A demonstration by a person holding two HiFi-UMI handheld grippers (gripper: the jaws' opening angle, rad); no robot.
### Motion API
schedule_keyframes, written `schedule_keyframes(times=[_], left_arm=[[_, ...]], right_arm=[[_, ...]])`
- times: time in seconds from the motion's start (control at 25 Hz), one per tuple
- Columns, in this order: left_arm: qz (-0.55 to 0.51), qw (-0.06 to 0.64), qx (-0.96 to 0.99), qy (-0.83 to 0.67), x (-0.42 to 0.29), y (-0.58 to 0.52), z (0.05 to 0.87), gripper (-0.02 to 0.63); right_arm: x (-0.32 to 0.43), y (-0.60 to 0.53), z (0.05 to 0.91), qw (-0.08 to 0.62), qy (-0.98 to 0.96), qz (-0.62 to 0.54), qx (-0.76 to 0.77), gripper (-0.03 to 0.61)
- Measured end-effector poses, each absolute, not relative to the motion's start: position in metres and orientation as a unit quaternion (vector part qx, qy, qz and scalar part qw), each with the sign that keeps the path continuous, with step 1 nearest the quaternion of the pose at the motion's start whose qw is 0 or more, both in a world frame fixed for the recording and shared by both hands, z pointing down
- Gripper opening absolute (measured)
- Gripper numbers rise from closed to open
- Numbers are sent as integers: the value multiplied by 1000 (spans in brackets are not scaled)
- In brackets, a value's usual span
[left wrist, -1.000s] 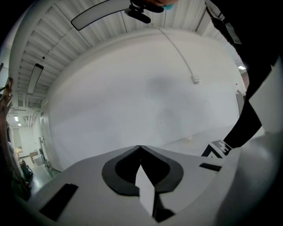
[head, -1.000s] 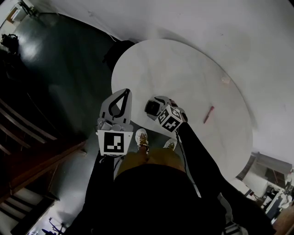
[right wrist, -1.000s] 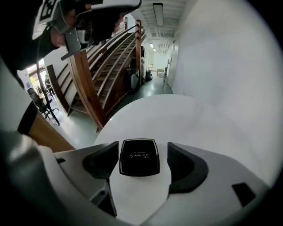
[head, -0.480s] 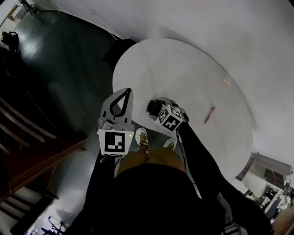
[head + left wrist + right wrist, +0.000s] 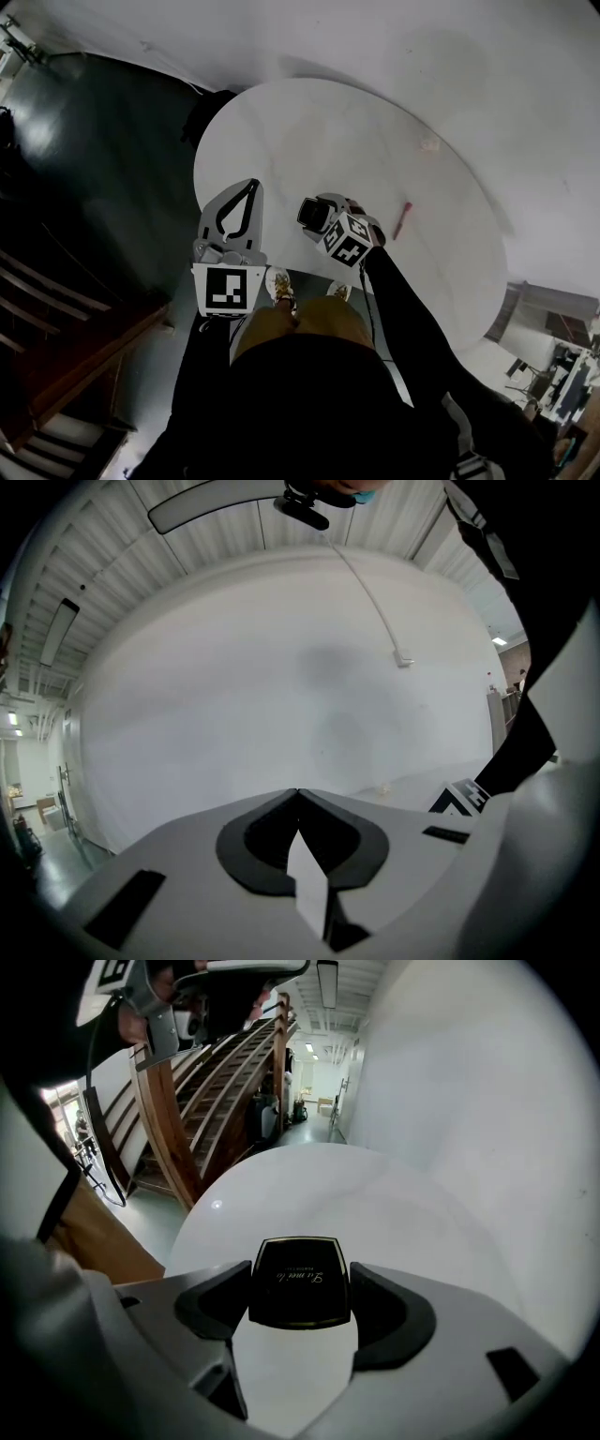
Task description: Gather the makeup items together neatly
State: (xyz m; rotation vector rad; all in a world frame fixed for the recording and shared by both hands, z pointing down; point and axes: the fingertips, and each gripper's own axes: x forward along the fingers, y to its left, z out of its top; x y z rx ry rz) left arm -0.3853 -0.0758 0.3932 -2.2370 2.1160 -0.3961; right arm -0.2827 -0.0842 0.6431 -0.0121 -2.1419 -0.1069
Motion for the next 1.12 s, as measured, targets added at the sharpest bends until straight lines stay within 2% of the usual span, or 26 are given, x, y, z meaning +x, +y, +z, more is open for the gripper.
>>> schedule_keyframes(times=[0.56,1.12], left_arm=[[-145,37,-784,602,-277,-134,393,15],[-165,29,-798,579,-240,-145,400,15]], right_arm=[[-160,-152,648,511,-856,-48,64,331],[-148,-175,671,510,-859,-3,48,331]])
